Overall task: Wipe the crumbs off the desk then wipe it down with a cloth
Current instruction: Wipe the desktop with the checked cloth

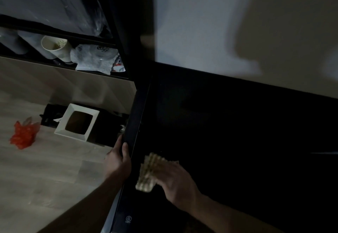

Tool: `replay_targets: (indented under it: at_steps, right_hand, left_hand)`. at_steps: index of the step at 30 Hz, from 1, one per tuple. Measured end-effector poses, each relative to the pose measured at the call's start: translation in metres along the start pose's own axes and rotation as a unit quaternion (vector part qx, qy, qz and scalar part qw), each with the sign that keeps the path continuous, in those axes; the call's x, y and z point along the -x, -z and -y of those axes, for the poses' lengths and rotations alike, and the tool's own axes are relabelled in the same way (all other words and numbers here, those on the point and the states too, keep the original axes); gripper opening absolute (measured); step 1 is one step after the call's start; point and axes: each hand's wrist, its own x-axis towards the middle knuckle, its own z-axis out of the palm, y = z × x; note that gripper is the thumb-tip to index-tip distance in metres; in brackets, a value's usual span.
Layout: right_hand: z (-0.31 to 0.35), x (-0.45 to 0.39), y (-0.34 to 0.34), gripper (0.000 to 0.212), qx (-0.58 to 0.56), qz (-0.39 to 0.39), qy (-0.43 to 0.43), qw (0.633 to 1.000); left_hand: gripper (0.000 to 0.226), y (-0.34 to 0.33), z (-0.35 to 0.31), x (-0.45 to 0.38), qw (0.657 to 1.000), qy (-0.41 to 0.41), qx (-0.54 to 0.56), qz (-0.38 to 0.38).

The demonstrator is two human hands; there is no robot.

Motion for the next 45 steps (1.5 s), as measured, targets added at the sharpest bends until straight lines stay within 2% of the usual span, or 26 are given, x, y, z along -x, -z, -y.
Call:
replay_targets:
  at_steps: [3, 6, 10, 14, 17, 20, 22, 24, 27, 30, 32, 35, 38, 40, 41, 43, 44, 45]
  right_hand:
    - [-0.034, -0.053, 0.036, 0.032, -0.101, -0.120, -0.080, 0.984]
    - [-0.097, -0.112, 0.064, 0.031, -0.028, -0.165, -0.192, 0.967]
    - [-0.165, -0.192, 0.091, 0.036, 0.043, -0.183, -0.225, 0.956]
    - [-0.191, -0.238, 0.083, 0.046, 0.158, -0.080, -0.231, 0.957]
    - [-0.179, -0.231, 0.055, 0.060, 0.223, -0.047, -0.221, 0.948]
    - [-0.151, -0.219, 0.033, 0.061, 0.207, -0.020, -0.179, 0.962]
    - [-0.127, -0.206, 0.024, 0.061, 0.185, 0.008, -0.122, 0.975]
    - [-0.102, -0.180, 0.012, 0.061, 0.157, 0.036, -0.071, 0.984]
    - [-0.067, -0.126, 0.001, 0.058, 0.126, 0.070, -0.039, 0.989]
    - [-0.028, -0.066, -0.008, 0.063, 0.128, 0.116, -0.017, 0.985]
    - [-0.004, -0.019, -0.017, 0.059, 0.112, 0.157, -0.015, 0.981]
    - [0.021, 0.047, -0.032, 0.046, 0.054, 0.222, -0.014, 0.973]
    - [0.035, 0.079, -0.032, 0.046, -0.027, 0.265, -0.021, 0.964]
    - [0.046, 0.068, -0.013, 0.062, -0.101, 0.236, -0.065, 0.964]
    - [0.049, 0.058, 0.001, 0.063, -0.140, 0.194, -0.095, 0.966]
    - [0.033, 0.030, 0.024, 0.037, -0.218, 0.081, -0.147, 0.961]
    - [0.016, 0.012, 0.034, 0.034, -0.215, 0.027, -0.173, 0.961]
    - [-0.007, -0.009, 0.042, 0.035, -0.165, -0.015, -0.184, 0.969]
  left_hand:
    - [0.052, -0.002, 0.000, 0.001, 1.000, 0.004, 0.000, -0.001]
    - [0.053, -0.005, 0.002, -0.001, 1.000, 0.002, -0.019, -0.018]
    - [0.048, -0.008, 0.003, -0.003, 0.999, 0.007, -0.030, -0.018]
    - [0.048, -0.009, 0.003, -0.004, 0.999, 0.011, -0.038, -0.021]
    - [0.048, -0.009, 0.003, -0.005, 0.999, 0.018, -0.048, -0.020]
    - [0.053, -0.007, 0.001, -0.003, 0.999, 0.012, -0.038, -0.022]
    - [0.052, -0.007, 0.002, -0.004, 0.999, 0.017, -0.034, -0.017]
    - [0.053, -0.006, 0.003, -0.004, 0.999, 0.022, -0.028, -0.015]
    - [0.061, -0.004, 0.001, -0.002, 1.000, 0.014, -0.014, -0.012]
    - [0.057, -0.001, 0.001, 0.000, 1.000, -0.006, 0.004, -0.007]
    - [0.052, 0.001, -0.001, 0.002, 1.000, 0.001, 0.012, 0.001]
    - [0.048, 0.002, -0.007, 0.005, 1.000, 0.024, 0.012, 0.007]
    - [0.046, 0.003, -0.012, 0.008, 1.000, 0.014, -0.006, -0.003]
    - [0.047, 0.005, -0.011, 0.009, 1.000, 0.017, -0.021, -0.001]
    - [0.047, 0.004, -0.011, 0.008, 1.000, 0.020, -0.024, 0.000]
    - [0.051, 0.003, -0.008, 0.006, 0.999, 0.019, -0.027, 0.000]
    - [0.055, 0.002, -0.007, 0.004, 1.000, 0.018, -0.025, 0.000]
    - [0.058, 0.001, -0.007, 0.003, 0.999, 0.019, -0.026, 0.000]
